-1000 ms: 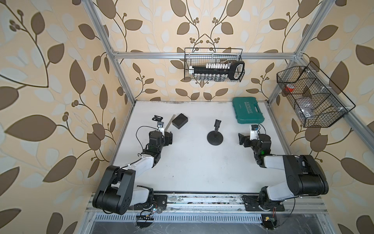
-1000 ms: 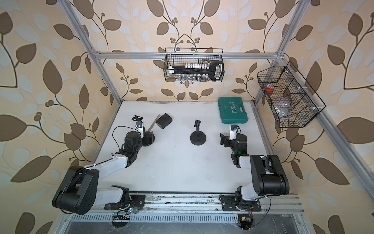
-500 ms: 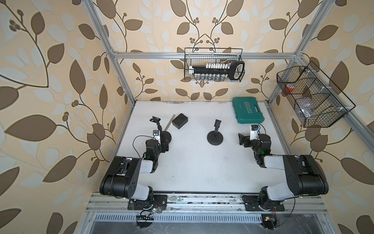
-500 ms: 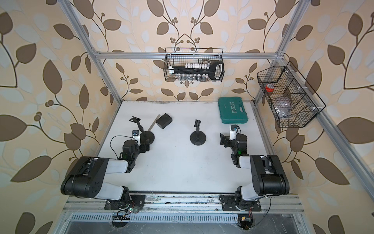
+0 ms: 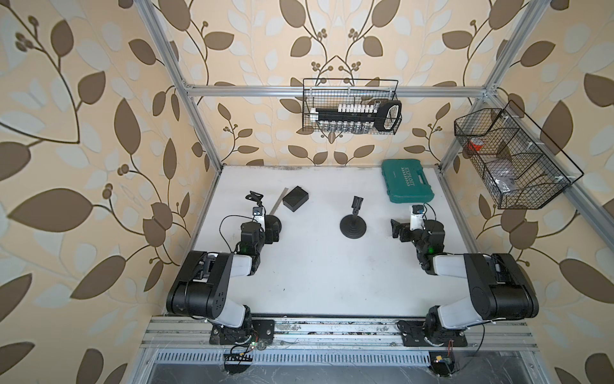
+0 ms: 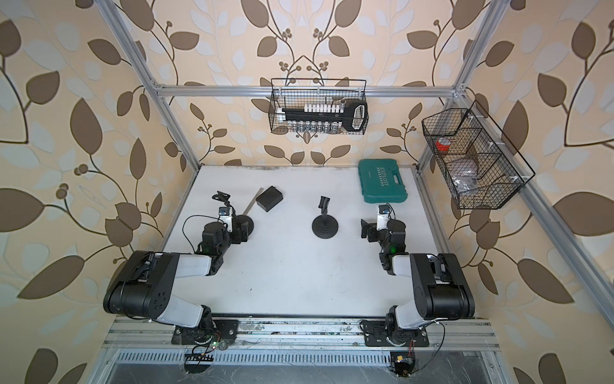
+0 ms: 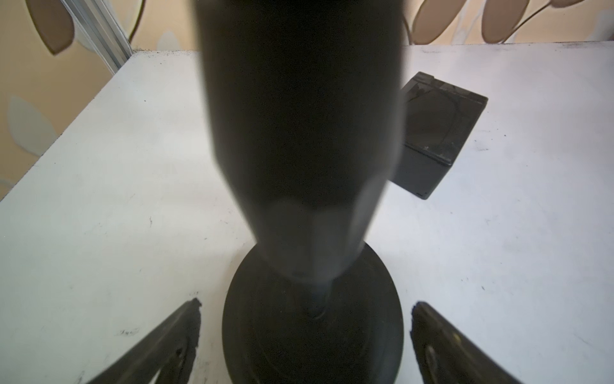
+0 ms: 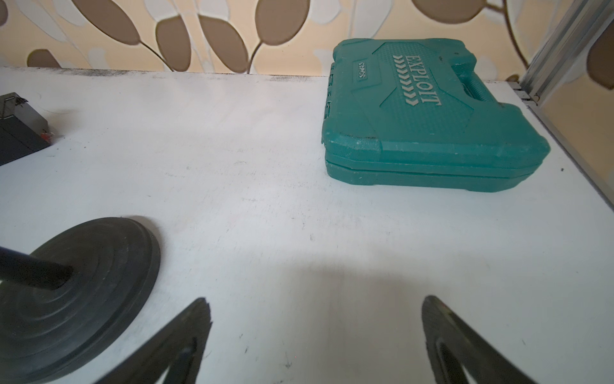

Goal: Assemble a microphone stand
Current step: Reset both arms

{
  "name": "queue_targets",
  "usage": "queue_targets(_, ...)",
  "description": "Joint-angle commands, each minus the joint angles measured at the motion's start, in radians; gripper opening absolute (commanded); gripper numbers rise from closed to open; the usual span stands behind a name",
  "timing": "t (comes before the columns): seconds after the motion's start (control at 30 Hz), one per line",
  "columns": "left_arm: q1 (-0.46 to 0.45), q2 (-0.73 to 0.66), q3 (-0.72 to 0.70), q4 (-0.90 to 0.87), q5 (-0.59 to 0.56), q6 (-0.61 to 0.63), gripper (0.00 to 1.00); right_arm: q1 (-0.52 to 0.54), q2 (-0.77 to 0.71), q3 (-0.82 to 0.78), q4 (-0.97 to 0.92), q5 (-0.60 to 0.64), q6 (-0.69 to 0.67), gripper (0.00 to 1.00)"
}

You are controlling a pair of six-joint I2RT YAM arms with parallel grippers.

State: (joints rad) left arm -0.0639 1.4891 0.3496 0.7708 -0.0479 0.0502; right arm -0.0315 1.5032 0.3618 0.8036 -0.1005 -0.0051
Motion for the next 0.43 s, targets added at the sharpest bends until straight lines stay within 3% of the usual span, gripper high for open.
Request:
queue_targets(0.0,0.010,-0.004,0.010,0.010,0.022,-0.001,0.99,0.005,0.009,0.024,-0.009,0.011,-0.005,0.99)
queue_targets(0.4,0.035,-0.004,0.028,-0.026,0.036,-0.027,0.99,0.005,0.005,0.021,-0.006,0.012,-0.004,0.99)
